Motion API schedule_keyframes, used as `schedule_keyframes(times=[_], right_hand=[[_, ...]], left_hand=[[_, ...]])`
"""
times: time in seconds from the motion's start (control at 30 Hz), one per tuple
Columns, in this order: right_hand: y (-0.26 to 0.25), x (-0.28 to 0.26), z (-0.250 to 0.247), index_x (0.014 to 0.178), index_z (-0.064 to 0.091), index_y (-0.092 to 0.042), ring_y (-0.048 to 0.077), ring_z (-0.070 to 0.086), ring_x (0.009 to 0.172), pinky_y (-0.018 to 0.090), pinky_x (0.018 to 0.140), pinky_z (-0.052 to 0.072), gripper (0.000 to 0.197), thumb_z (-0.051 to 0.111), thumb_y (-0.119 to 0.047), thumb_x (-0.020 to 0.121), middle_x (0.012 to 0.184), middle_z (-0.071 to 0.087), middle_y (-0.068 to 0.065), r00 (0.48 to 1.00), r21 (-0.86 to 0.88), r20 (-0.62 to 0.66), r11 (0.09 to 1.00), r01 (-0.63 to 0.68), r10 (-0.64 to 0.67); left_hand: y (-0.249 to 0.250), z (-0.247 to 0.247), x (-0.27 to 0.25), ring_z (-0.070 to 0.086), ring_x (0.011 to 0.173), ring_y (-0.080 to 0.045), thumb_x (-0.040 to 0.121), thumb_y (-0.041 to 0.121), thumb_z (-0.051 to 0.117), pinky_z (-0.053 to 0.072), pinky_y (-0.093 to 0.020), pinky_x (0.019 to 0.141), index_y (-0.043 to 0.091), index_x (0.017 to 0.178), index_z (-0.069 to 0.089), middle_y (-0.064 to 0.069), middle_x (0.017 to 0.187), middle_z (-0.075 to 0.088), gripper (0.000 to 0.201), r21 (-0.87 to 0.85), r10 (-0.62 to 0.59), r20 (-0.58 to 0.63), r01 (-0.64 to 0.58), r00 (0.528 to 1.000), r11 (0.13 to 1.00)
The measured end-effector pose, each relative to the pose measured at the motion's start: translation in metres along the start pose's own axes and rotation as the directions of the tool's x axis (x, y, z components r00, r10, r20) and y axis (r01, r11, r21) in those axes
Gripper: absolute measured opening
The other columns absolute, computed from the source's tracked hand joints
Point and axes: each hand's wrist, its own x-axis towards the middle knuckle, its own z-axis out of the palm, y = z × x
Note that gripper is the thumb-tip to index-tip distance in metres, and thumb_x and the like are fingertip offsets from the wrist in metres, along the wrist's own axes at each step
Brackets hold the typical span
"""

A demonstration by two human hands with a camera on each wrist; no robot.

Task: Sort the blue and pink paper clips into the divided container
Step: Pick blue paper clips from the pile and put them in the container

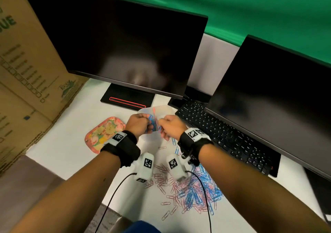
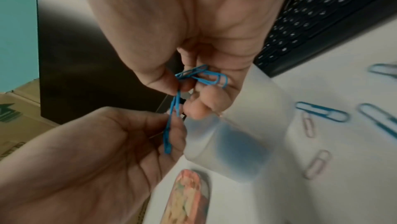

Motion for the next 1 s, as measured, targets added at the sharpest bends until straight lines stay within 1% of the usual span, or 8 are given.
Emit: schedule_keyframes(times=[0.17,0.33,0.4,0.53,0.67,0.77,0.87,1.0], right_hand=[[-0.027,0.028,0.009,0.073,0.054,-0.008,0.03,0.063,0.053,0.035,0.054,0.058,0.014,0.057,-0.012,0.085,0.059,0.065,0.014,0.997,-0.136,-0.078,0.99,-0.037,0.027],[-0.033,0.043,0.011,0.107,0.067,-0.008,0.021,0.068,0.082,0.029,0.07,0.058,0.025,0.059,-0.018,0.086,0.107,0.07,0.013,0.999,-0.073,-0.047,0.997,-0.032,0.028],[-0.038,0.033,0.013,0.115,0.066,-0.013,0.022,0.062,0.105,0.029,0.084,0.054,0.03,0.054,-0.029,0.092,0.118,0.065,0.004,1.0,-0.353,-0.003,0.935,0.006,-0.008],[-0.038,0.034,0.009,0.107,0.067,-0.004,0.025,0.064,0.074,0.04,0.076,0.06,0.027,0.056,-0.008,0.084,0.098,0.068,0.018,0.999,-0.17,-0.022,0.985,-0.032,0.029],[-0.022,0.019,-0.013,0.082,0.07,-0.018,0.023,0.066,0.076,0.041,0.08,0.059,0.02,0.059,-0.001,0.081,0.083,0.069,0.01,1.0,-0.113,-0.023,0.993,0.016,-0.019],[0.014,-0.002,-0.041,0.073,0.067,-0.024,0.025,0.066,0.075,0.034,0.071,0.056,0.022,0.058,-0.006,0.081,0.081,0.07,0.006,0.995,-0.109,-0.098,0.994,-0.001,-0.01],[0.056,-0.033,-0.07,0.079,0.072,-0.029,0.027,0.069,0.084,0.034,0.08,0.057,0.023,0.055,-0.014,0.083,0.092,0.074,0.003,0.982,-0.325,-0.189,0.943,-0.076,0.014],[0.112,-0.072,-0.089,0.105,0.071,-0.025,0.028,0.066,0.1,0.029,0.087,0.051,0.031,0.044,-0.019,0.091,0.108,0.071,0.003,0.976,-0.616,-0.213,0.77,-0.165,0.039]], left_hand=[[0.01,-0.006,0.014,0.062,0.071,-0.032,0.088,-0.01,0.05,0.056,-0.046,0.077,0.003,0.086,0.058,-0.018,0.081,0.061,0.015,0.027,-0.066,-0.005,0.067,0.998,0.997],[0.007,-0.011,0.024,0.058,0.08,-0.032,0.086,-0.006,0.048,0.053,-0.047,0.088,0.01,0.067,0.058,-0.019,0.074,0.058,0.026,0.128,-0.038,-0.061,0.045,0.997,0.991],[0.009,-0.011,0.022,0.062,0.091,-0.035,0.085,-0.006,0.048,0.051,-0.049,0.095,0.013,0.07,0.059,-0.014,0.074,0.058,0.027,0.178,-0.027,-0.086,0.042,0.996,0.983],[0.01,-0.01,0.019,0.061,0.108,-0.037,0.086,-0.001,0.047,0.05,-0.046,0.097,0.01,0.108,0.063,-0.019,0.105,0.064,0.03,0.207,0.014,-0.112,0.01,0.994,0.978],[0.006,0.0,0.01,0.062,0.099,-0.03,0.084,0.003,0.051,0.051,-0.039,0.093,0.016,0.101,0.067,-0.012,0.106,0.067,0.026,0.361,0.239,-0.064,-0.201,0.969,0.911],[-0.001,0.017,-0.005,0.062,0.08,-0.016,0.088,0.004,0.054,0.046,-0.02,0.079,0.014,0.096,0.07,0.002,0.089,0.068,0.02,0.493,0.365,0.12,-0.374,0.923,0.785],[-0.019,0.034,-0.012,0.065,0.083,-0.017,0.086,0.007,0.056,0.05,-0.023,0.081,0.018,0.094,0.071,0.002,0.089,0.071,0.02,0.637,0.37,0.326,-0.491,0.87,0.593],[-0.051,0.049,-0.007,0.058,0.112,-0.022,0.088,0.013,0.05,0.047,-0.027,0.092,0.019,0.124,0.061,-0.003,0.125,0.059,0.038,0.769,0.224,0.569,-0.609,0.791,0.197]])
